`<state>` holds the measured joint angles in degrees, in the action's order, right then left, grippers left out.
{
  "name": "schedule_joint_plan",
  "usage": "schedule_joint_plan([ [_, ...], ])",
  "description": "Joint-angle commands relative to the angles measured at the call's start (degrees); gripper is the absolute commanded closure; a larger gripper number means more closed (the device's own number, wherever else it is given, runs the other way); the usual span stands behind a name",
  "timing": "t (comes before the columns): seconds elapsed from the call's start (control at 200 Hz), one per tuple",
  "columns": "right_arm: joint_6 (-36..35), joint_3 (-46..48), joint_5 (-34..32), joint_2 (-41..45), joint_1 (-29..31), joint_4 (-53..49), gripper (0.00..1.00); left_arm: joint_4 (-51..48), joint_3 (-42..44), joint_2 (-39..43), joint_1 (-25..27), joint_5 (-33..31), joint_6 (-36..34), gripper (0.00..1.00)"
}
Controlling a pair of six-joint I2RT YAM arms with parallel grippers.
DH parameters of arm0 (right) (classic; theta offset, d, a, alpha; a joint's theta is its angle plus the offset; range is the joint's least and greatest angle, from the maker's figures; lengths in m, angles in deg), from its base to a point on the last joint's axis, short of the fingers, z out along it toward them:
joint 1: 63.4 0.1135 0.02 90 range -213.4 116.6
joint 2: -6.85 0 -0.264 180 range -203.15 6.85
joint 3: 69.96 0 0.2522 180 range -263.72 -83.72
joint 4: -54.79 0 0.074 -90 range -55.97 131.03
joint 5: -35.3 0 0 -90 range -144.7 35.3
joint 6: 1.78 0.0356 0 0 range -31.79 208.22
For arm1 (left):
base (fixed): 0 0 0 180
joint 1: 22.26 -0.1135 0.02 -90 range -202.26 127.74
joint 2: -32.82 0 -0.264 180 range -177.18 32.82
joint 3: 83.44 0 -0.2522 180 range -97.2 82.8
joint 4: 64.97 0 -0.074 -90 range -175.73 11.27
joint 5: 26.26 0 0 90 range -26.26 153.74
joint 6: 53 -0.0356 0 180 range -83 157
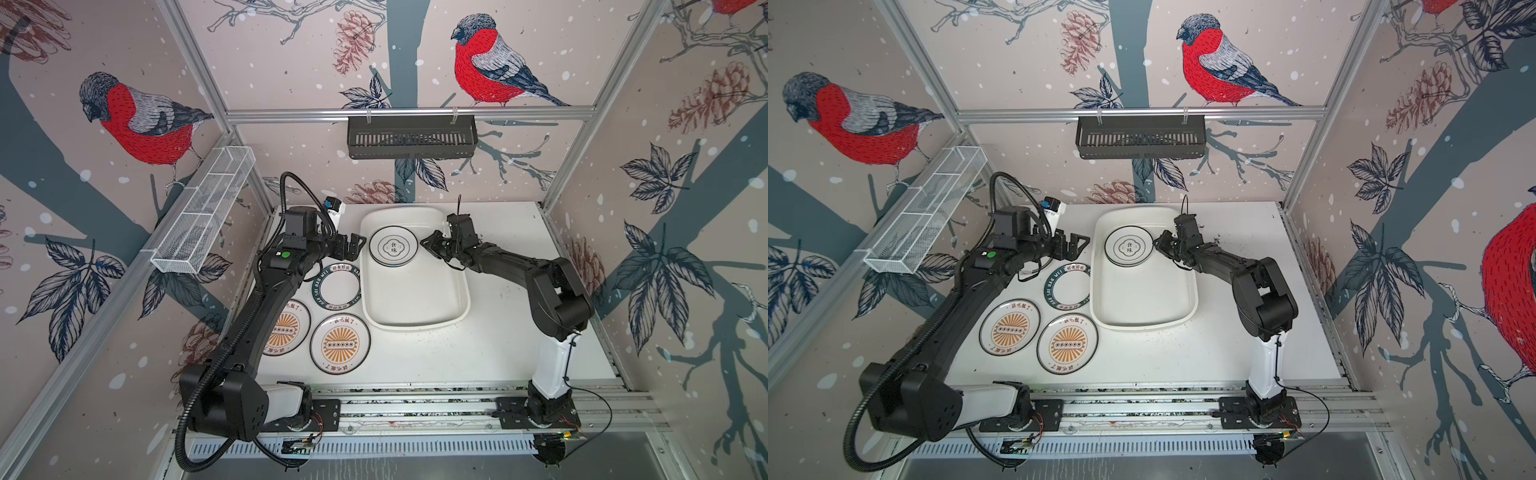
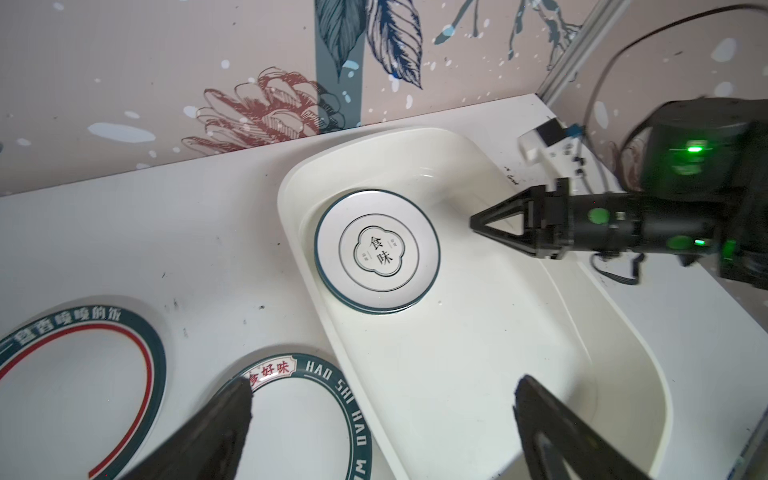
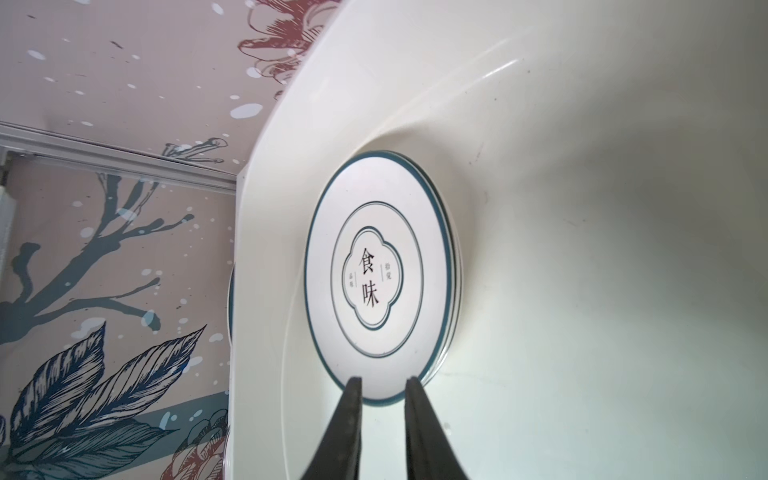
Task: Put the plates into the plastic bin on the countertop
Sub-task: 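Open the right gripper and release the white emblem plate in the bin, then withdraw the right gripper from the bin while the left gripper lowers toward a green-rimmed plate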
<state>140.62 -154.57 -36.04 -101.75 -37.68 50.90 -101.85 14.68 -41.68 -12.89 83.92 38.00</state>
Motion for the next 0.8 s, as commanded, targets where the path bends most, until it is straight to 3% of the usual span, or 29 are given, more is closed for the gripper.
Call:
schedule_joint_plan([
  [0.0,-1.79,4.32,-3.27,5.17,0.25,4.03,0.78,1.5,1.85,0.37,-0.6,-5.43,6.44,0.03],
  [0.12,-2.39,10.22,-3.89,11.11,0.39,6.69,0.78,1.56,3.63,-0.11,-2.44,-8.49,12.52,0.03],
  [0.225,-2.57,15.2,-2.55,15.34,0.47,10.92,0.78,3.05,5.53,-1.02,-7.01,-3.89,14.81,0.03],
  [0.55,-5.16,23.08,-3.27,23.43,2.08,13.49,0.79,-2.27,6.7,-5.96,-19.08,4.44,10.14,0.04],
  [0.796,-5.2,27.42,-1.63,24.86,2.43,18.47,0.8,-8.42,4.96,-12.51,-21.15,9.51,0.54,0.12],
])
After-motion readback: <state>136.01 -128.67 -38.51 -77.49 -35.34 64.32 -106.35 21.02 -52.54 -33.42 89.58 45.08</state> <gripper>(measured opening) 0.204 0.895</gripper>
